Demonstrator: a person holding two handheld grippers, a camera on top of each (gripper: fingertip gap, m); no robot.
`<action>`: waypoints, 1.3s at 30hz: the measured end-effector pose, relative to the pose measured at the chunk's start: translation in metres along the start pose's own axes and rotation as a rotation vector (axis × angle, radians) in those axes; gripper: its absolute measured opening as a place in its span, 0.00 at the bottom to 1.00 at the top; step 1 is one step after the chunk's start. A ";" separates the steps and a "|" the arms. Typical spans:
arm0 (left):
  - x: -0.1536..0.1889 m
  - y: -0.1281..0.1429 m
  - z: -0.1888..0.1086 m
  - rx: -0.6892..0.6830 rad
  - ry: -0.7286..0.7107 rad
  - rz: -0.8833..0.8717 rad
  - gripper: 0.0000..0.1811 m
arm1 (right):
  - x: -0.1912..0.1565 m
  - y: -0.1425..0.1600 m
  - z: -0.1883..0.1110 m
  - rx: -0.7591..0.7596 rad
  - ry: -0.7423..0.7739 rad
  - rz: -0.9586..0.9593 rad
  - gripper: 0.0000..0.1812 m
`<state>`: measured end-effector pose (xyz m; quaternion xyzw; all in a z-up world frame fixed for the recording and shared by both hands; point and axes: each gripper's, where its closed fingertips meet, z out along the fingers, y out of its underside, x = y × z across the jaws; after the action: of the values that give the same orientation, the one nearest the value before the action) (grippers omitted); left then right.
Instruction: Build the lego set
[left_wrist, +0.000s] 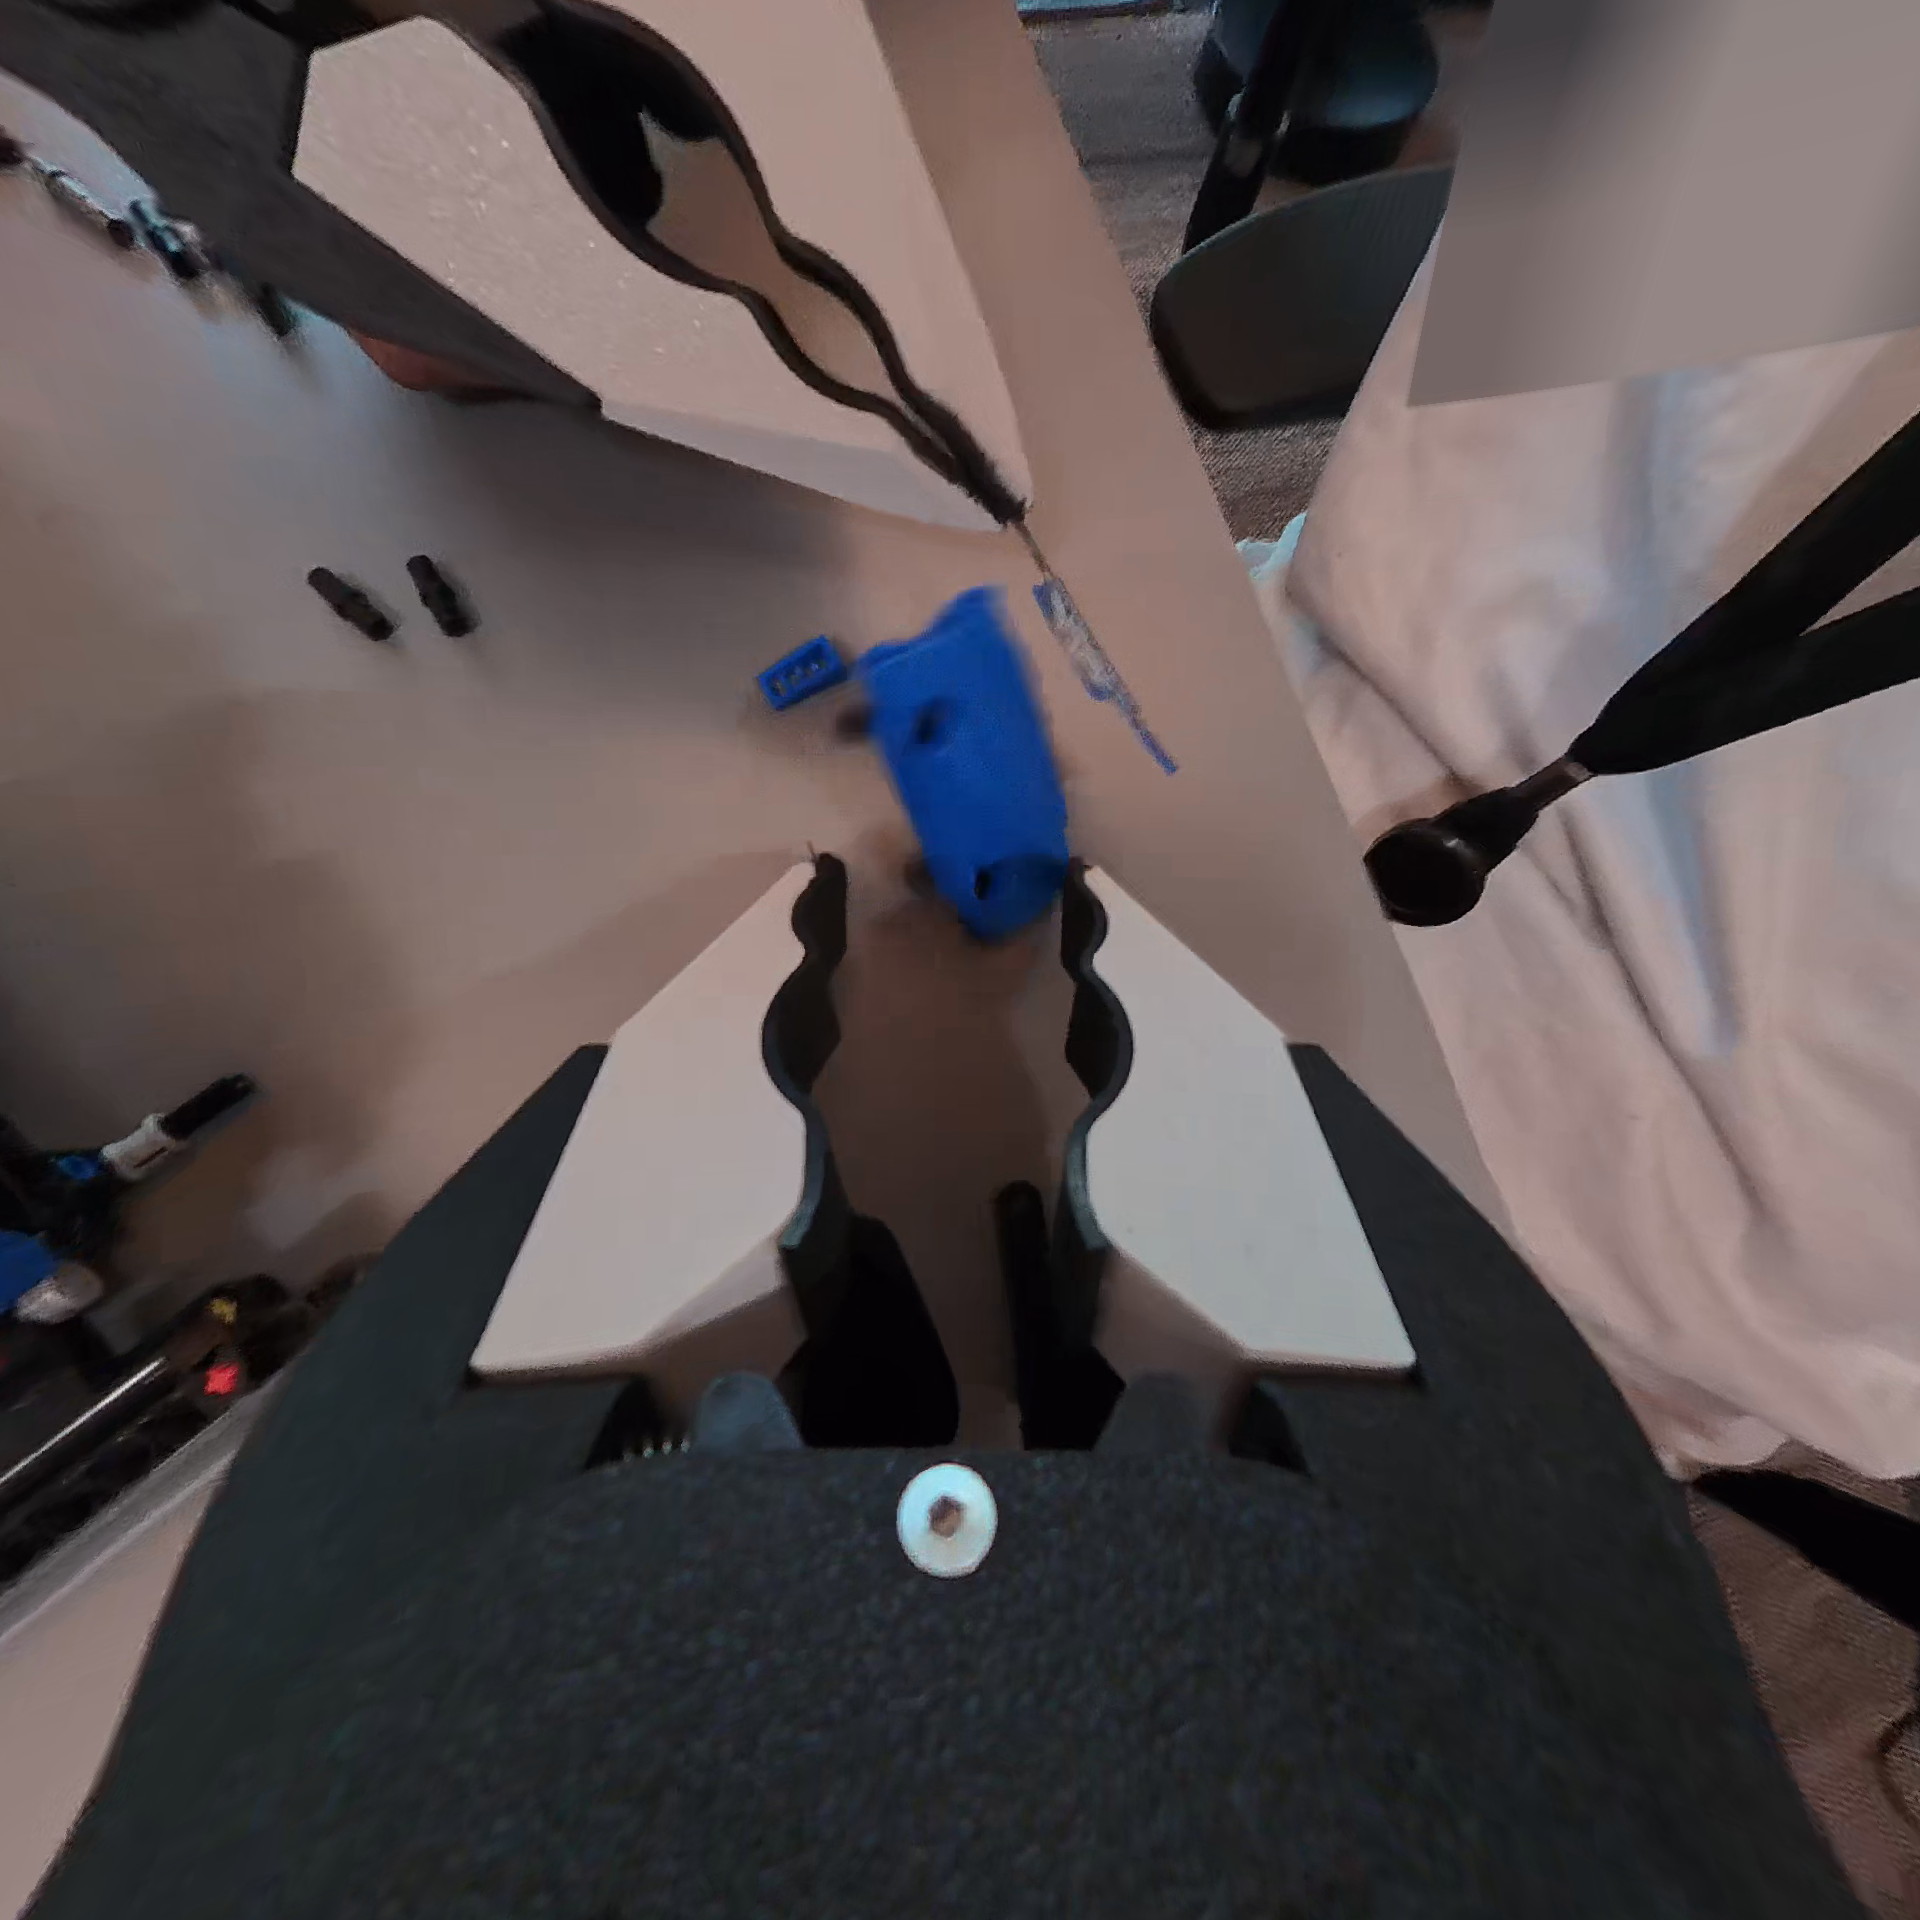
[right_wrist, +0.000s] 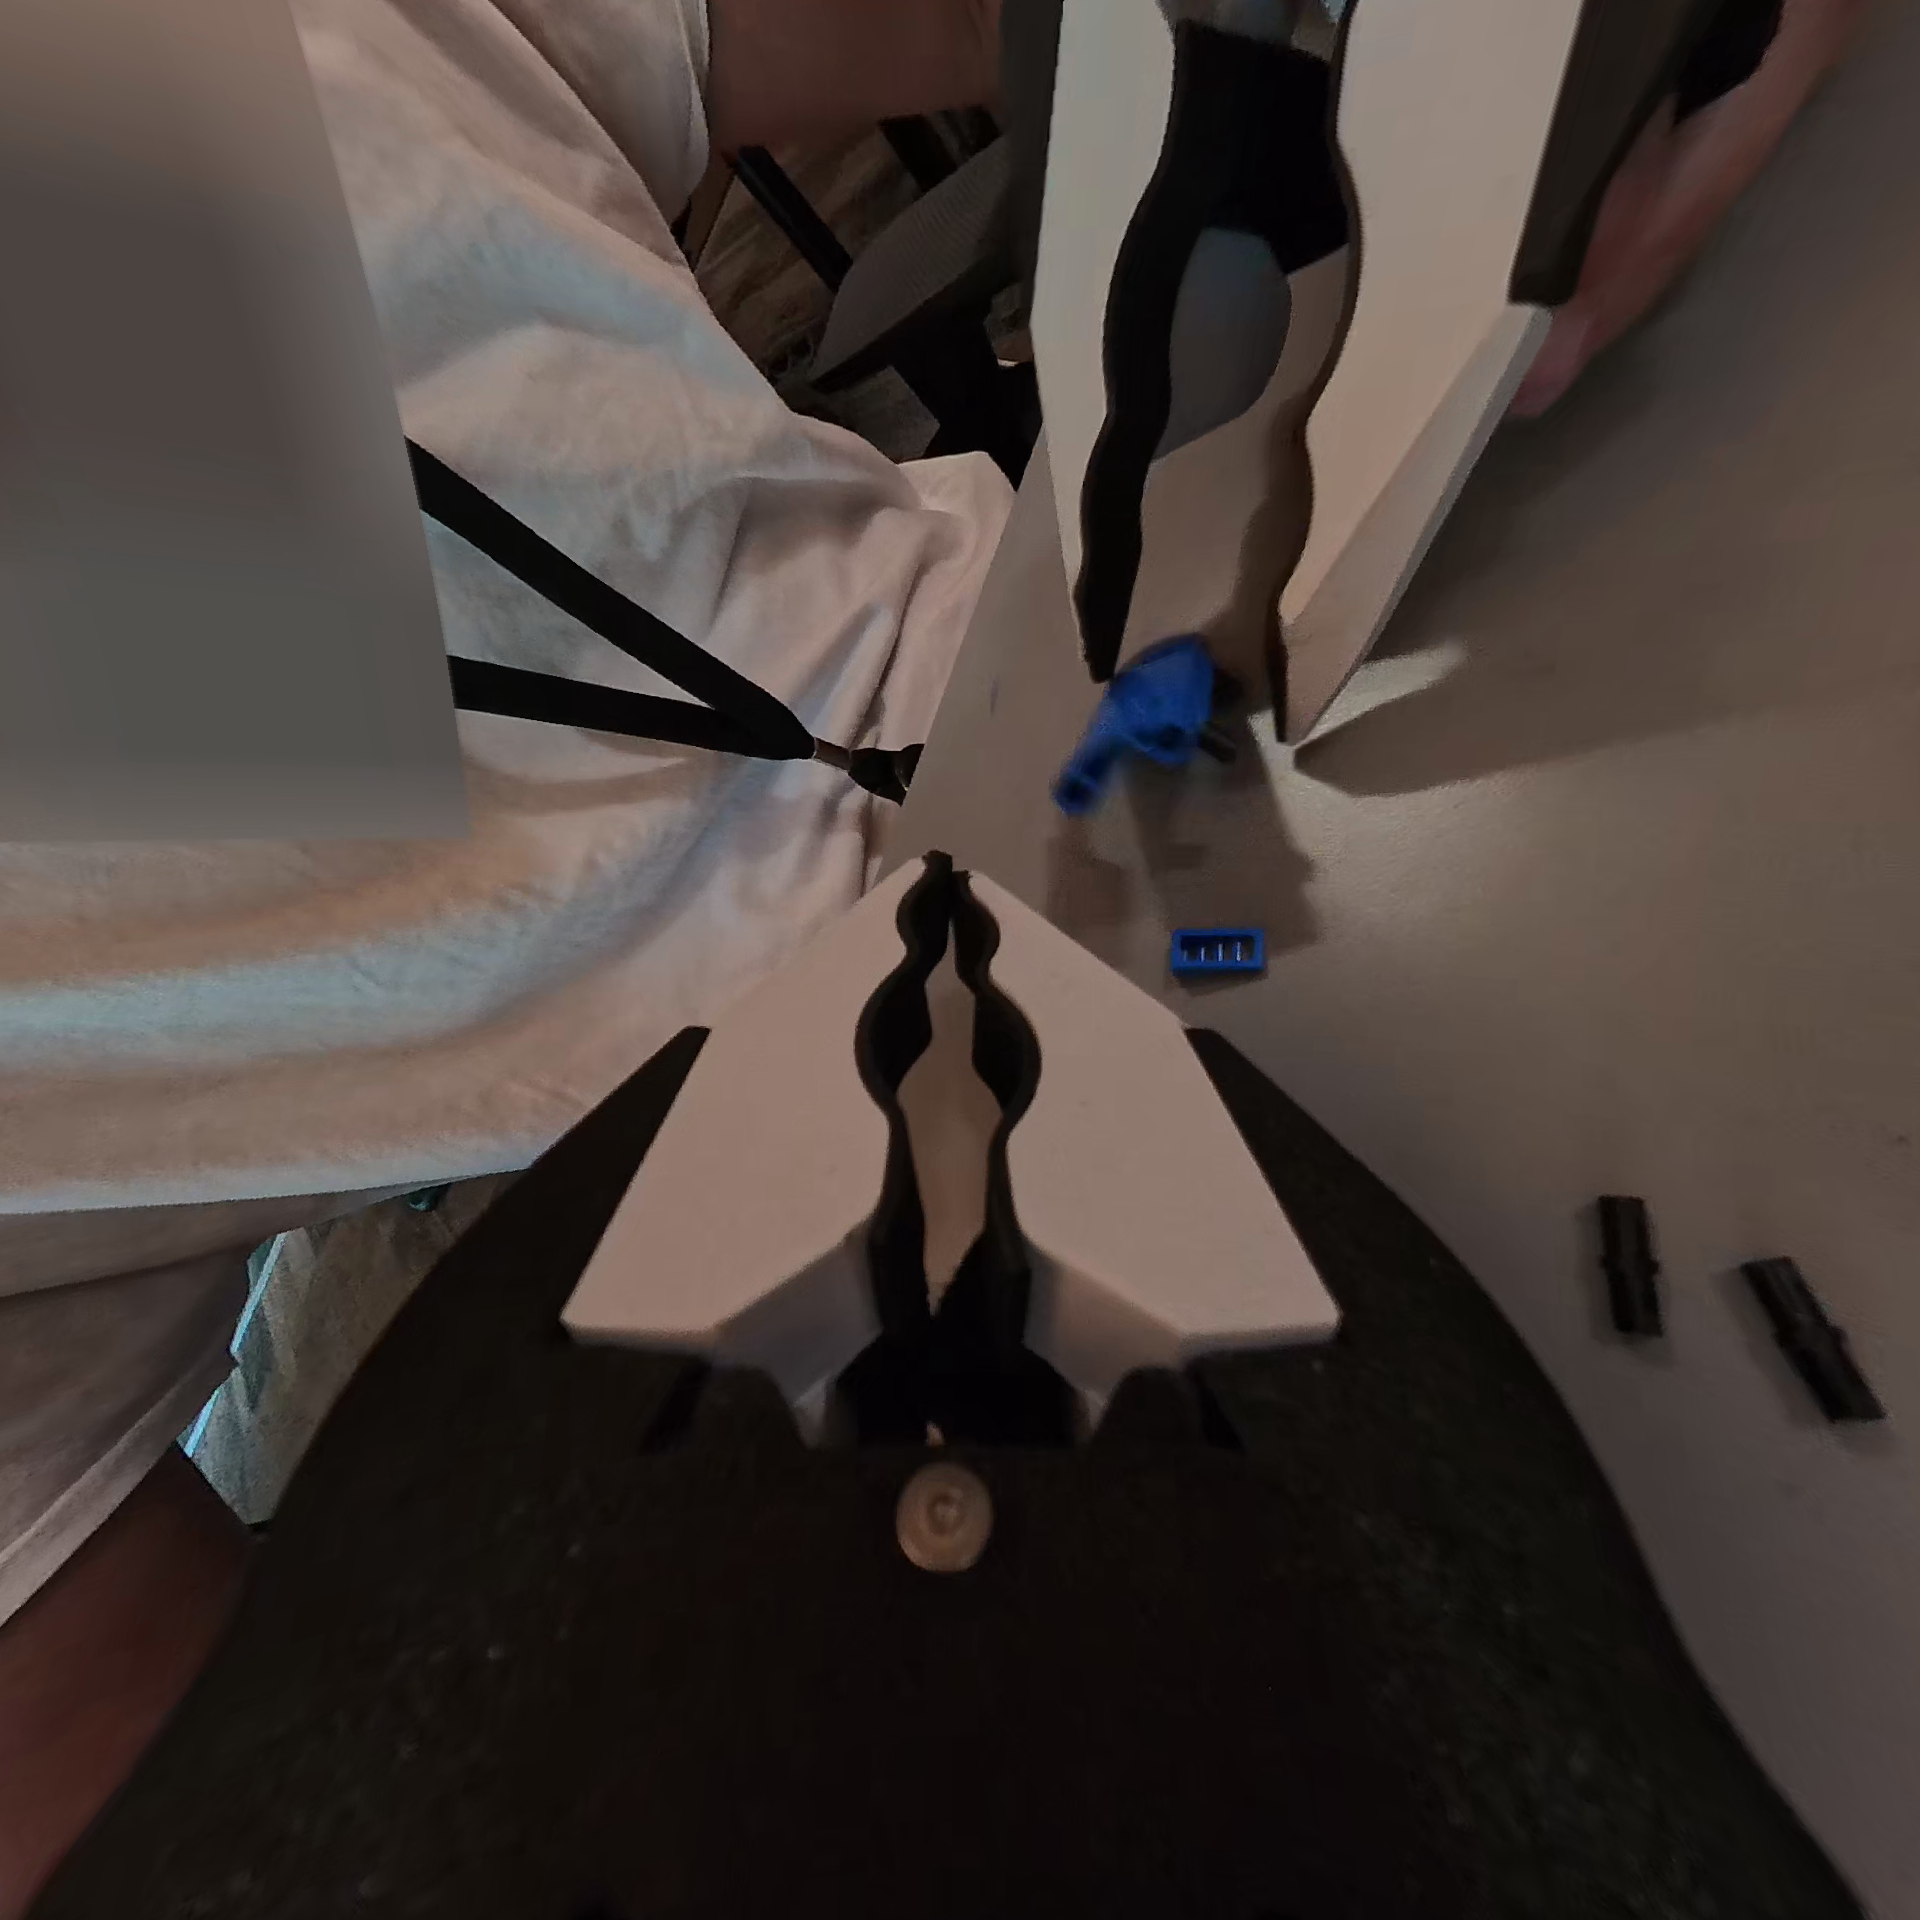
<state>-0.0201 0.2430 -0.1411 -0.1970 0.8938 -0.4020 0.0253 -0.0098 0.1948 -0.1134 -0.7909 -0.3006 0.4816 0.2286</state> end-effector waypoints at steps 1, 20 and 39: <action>-0.005 0.004 -0.001 -0.027 -0.031 0.021 0.19 | 0.000 0.000 0.000 0.001 0.000 0.002 0.00; 0.060 -0.012 -0.034 -0.007 -0.148 0.085 0.23 | 0.005 -0.007 -0.010 0.055 0.016 -0.001 0.00; 0.089 -0.025 0.015 -0.068 -0.141 -0.057 0.03 | -0.002 -0.016 -0.008 0.077 0.035 -0.055 0.00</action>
<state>-0.0903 0.1844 -0.1223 -0.2510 0.8970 -0.3570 0.0702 -0.0070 0.2041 -0.0985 -0.7812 -0.2994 0.4723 0.2776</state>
